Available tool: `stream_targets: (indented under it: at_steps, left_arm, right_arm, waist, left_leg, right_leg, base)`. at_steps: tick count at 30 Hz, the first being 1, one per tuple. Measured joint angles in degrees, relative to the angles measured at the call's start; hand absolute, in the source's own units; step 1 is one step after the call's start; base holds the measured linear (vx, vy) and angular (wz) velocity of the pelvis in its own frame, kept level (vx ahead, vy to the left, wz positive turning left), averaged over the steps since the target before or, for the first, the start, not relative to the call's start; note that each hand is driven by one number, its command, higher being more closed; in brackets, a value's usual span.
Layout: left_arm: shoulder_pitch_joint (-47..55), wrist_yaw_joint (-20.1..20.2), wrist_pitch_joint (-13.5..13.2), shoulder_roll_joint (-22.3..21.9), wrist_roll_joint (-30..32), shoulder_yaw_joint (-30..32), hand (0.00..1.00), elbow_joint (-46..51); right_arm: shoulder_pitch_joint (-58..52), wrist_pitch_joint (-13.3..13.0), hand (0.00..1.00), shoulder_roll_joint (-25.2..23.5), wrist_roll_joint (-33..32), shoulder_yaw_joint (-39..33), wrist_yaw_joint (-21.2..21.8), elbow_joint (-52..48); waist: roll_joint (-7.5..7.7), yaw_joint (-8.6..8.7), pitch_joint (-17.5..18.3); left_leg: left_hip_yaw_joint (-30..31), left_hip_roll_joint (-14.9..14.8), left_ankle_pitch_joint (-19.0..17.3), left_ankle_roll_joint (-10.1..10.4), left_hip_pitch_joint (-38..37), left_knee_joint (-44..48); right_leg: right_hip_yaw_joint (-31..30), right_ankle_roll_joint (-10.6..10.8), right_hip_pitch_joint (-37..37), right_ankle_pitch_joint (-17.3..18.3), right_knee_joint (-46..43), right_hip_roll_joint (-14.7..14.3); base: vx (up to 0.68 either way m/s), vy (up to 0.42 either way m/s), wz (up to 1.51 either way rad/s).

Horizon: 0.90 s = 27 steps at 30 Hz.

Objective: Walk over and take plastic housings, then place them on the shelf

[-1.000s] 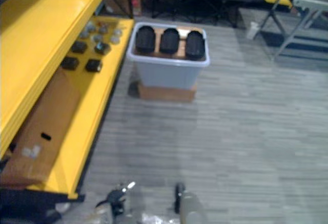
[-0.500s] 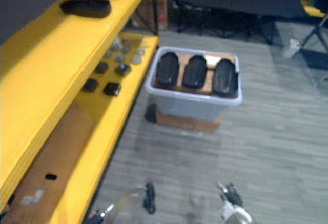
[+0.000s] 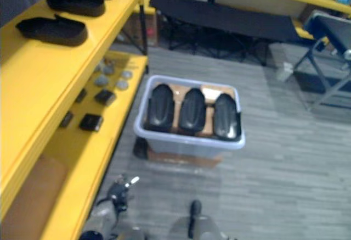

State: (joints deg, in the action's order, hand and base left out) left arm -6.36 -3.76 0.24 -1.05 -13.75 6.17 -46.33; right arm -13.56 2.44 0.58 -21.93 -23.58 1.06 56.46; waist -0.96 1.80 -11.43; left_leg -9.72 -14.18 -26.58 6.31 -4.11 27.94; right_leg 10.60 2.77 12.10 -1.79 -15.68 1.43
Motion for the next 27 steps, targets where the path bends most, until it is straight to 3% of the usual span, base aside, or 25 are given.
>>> stream_targets:
  at_steps: [3,5,6,7,9,10,11,12,15,19,22,23,24,27]
  left_arm:
    - [-0.08,-0.30,1.56,-0.61,-3.69,-0.52,0.00,0.03]
    - [1.38,-0.62,2.46,-0.54,-4.32,0.34,0.00,0.01]
    - [2.90,-0.79,3.25,-0.52,-4.32,1.42,0.00,-0.06]
    - [5.23,-1.12,3.84,-0.22,-4.28,2.63,0.00,-1.03]
    - [7.45,-1.03,4.79,0.47,-3.68,2.66,0.00,-2.92]
    - [7.84,-0.88,4.90,0.85,-3.00,2.60,0.00,-2.58]
    - [7.85,-0.76,4.98,0.96,-2.43,2.56,0.00,-2.66]
    - [8.40,-0.46,4.87,1.16,-1.32,2.78,0.00,-2.88]
    - [10.71,-0.36,3.53,3.44,-0.85,3.07,0.00,-3.30]
    - [11.14,-0.06,2.29,4.88,1.24,3.48,0.00,-3.26]
    - [9.53,-0.04,1.10,5.32,1.25,-0.70,0.00,-3.09]
    - [9.12,-0.05,1.12,5.35,1.35,-1.40,0.00,-3.12]
    - [8.32,0.02,1.10,5.91,1.54,-3.52,0.00,-2.98]
    - [8.54,0.04,1.12,7.56,3.10,-6.13,0.00,-2.37]
  right_arm:
    - [0.79,0.08,0.00,-0.44,0.23,-0.88,0.25,-0.34]
    - [0.84,0.06,0.00,-0.58,0.24,-0.37,0.36,-0.65]
    - [0.74,0.07,0.00,-0.19,0.30,0.38,0.53,-0.66]
    - [0.82,-0.11,0.00,-0.07,0.54,0.81,0.87,-0.85]
    - [1.61,-1.67,0.00,0.06,2.14,1.31,1.84,-1.46]
    - [2.12,-3.14,0.00,0.40,3.21,1.38,3.03,-2.19]
    - [2.58,-3.86,0.00,0.73,3.71,1.70,3.78,-2.59]
    - [3.01,-4.49,0.00,1.97,4.79,3.55,4.77,-4.74]
    - [3.39,-5.84,0.00,3.03,11.36,9.42,8.18,-8.82]
    - [4.02,-12.58,0.00,5.42,22.69,16.52,15.23,-8.82]
    - [5.12,-20.85,0.00,9.85,32.11,32.14,19.45,-15.88]
    - [5.85,-21.98,0.00,10.57,32.71,35.52,19.89,-17.80]
    - [8.59,-24.61,0.00,11.97,35.11,44.20,20.27,-23.35]
    - [14.37,-25.76,0.00,13.18,31.36,53.56,18.92,-39.24]
  waist:
    - [0.72,0.54,-0.01]
    - [1.32,0.53,-0.69]
    - [1.25,0.36,-1.05]
    - [1.64,-0.15,-1.53]
    - [0.95,-0.49,-2.35]
    - [0.83,-0.71,-2.73]
    - [0.56,-0.98,-3.10]
    - [0.03,-1.21,-4.02]
    - [0.78,-1.23,-4.13]
    - [1.81,-1.71,-4.77]
    - [2.34,-1.95,-4.93]
    - [2.38,-2.03,-4.92]
    - [2.75,-2.83,-5.03]
    - [3.67,-4.83,-5.27]
  left_leg:
    - [0.79,-0.28,3.75,0.88,-0.48,1.50]
    - [2.59,-0.51,8.63,-0.28,3.21,11.41]
    - [4.02,-1.20,14.12,-0.65,6.38,19.01]
    - [4.38,-1.66,16.00,-0.68,8.15,23.10]
    - [1.52,-1.47,10.51,-0.31,9.62,17.08]
    - [-1.02,0.66,10.39,-0.39,10.38,7.23]
    - [-1.99,2.03,11.35,-0.28,10.31,1.32]
    - [-2.13,4.29,16.30,-1.72,9.73,-5.92]
    - [-3.47,8.16,17.74,-2.42,6.67,-12.06]
    - [-1.64,11.39,18.97,-3.76,7.23,-15.74]
    - [2.28,12.76,19.29,-4.28,8.81,-16.32]
    - [3.21,12.83,19.31,-4.31,9.33,-16.09]
    - [4.81,12.69,19.31,-4.31,9.62,-15.83]
    - [6.55,11.71,19.28,-4.28,8.64,-15.33]
  right_leg:
    - [0.70,-0.60,-1.09,3.66,-2.53,0.17]
    - [1.53,-0.82,-3.81,6.02,-2.56,0.40]
    - [1.74,-1.38,-6.38,6.88,-1.03,0.43]
    - [1.79,-1.65,-9.32,7.00,1.15,0.67]
    - [2.60,-1.52,-12.24,6.80,3.15,1.64]
    - [3.15,-0.52,-12.47,6.46,3.25,3.35]
    - [3.21,0.07,-12.60,6.70,3.25,4.09]
    - [2.92,1.48,-12.87,7.47,2.80,5.28]
    - [1.70,3.23,-13.25,6.89,4.95,7.63]
    - [4.49,4.32,-14.11,6.25,7.93,9.50]
    - [8.10,4.46,-15.56,6.15,9.96,9.78]
    - [8.73,4.44,-15.80,6.14,10.18,9.65]
    - [9.89,4.39,-16.62,6.12,10.33,9.24]
    - [9.72,3.82,-18.44,5.76,10.34,8.13]
  base:
    - [0.20,-0.118,0.17]
    - [0.18,-0.156,0.26]
    - [0.17,-0.095,0.19]
    - [0.18,-0.059,0.14]
    - [0.21,0.001,0.18]
    - [0.21,0.058,0.27]
    - [0.16,0.125,0.22]
    - [0.12,0.126,0.06]
    - [0.12,0.095,-0.02]
    - [0.17,0.089,0.33]
    - [0.17,0.027,0.56]
    - [0.16,-0.016,0.69]
    - [0.12,-0.025,0.55]
    - [0.09,-0.028,0.30]
